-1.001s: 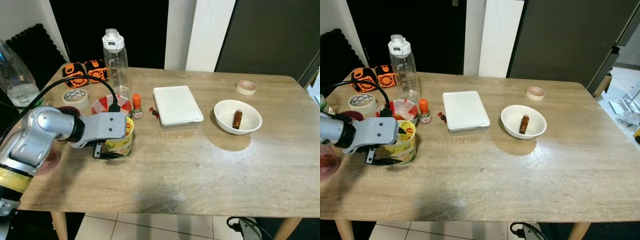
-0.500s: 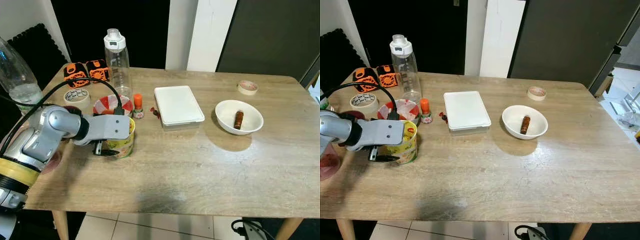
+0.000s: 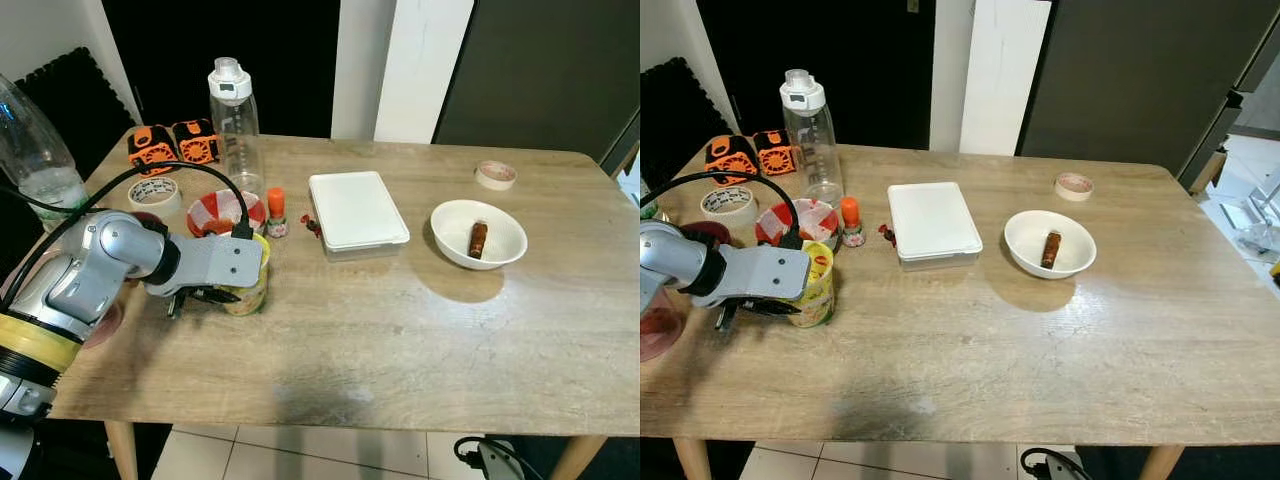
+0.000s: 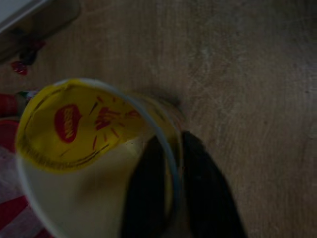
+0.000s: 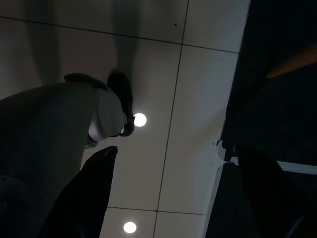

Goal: Restocking fridge

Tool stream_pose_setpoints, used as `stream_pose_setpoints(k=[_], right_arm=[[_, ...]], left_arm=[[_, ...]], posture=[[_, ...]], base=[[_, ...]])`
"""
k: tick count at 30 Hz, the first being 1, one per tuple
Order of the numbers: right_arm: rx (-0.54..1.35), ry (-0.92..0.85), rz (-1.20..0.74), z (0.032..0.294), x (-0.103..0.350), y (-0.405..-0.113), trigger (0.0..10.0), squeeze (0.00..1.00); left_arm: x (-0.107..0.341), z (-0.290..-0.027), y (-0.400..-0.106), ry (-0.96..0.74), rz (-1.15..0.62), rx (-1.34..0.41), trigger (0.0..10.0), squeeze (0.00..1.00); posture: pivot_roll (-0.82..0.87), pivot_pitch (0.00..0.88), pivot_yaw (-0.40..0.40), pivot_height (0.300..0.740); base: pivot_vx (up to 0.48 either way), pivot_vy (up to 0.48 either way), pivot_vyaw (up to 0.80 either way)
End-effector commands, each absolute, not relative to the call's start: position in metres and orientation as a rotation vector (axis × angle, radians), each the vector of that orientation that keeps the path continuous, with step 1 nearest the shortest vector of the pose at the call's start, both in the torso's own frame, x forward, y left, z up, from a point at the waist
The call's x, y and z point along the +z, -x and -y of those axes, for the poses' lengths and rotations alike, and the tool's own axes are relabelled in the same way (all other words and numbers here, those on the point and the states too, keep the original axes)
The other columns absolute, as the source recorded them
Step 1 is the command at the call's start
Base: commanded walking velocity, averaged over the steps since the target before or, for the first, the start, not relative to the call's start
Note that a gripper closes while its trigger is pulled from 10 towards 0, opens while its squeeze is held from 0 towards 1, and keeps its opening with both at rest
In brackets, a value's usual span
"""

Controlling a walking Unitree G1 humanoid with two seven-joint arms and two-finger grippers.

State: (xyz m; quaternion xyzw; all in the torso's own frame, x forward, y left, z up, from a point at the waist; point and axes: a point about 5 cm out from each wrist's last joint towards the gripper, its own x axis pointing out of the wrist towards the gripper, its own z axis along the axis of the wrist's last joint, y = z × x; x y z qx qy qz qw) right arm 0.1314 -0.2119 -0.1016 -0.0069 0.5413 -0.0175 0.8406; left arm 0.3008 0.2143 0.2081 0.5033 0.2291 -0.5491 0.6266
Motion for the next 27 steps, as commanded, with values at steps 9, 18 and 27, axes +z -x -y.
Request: stream_pose_setpoints(k=[9, 18, 27], right_arm=[[-0.045, 0.014, -1.146, 0.212, -0.101, -0.133, 10.0, 0.00], [-0.048, 0.022, -1.152, 0.218, -0.101, -0.129, 10.0, 0.00], [-0.042, 0.022, -1.162, 0.216, -0.103, -0.124, 10.0, 0.00]], left_arm=[[0.198, -0.211, -0.296, -1.182, -0.566, -1.322, 0.0, 0.00], [0.198, -0.214, -0.295, -1.124, -0.552, -1.304, 0.0, 0.00], [0.191, -0.216, -0.284, -1.004, -0.548, -1.311, 10.0, 0.00]], posture=[[0.05, 0.000, -0.036, 0.740], [0.05, 0.000, -0.034, 0.740], [0.05, 0.000, -0.036, 0.740]], base=[[0.000, 0.000, 0.00], [0.000, 0.000, 0.00], [0.000, 0.000, 0.00]])
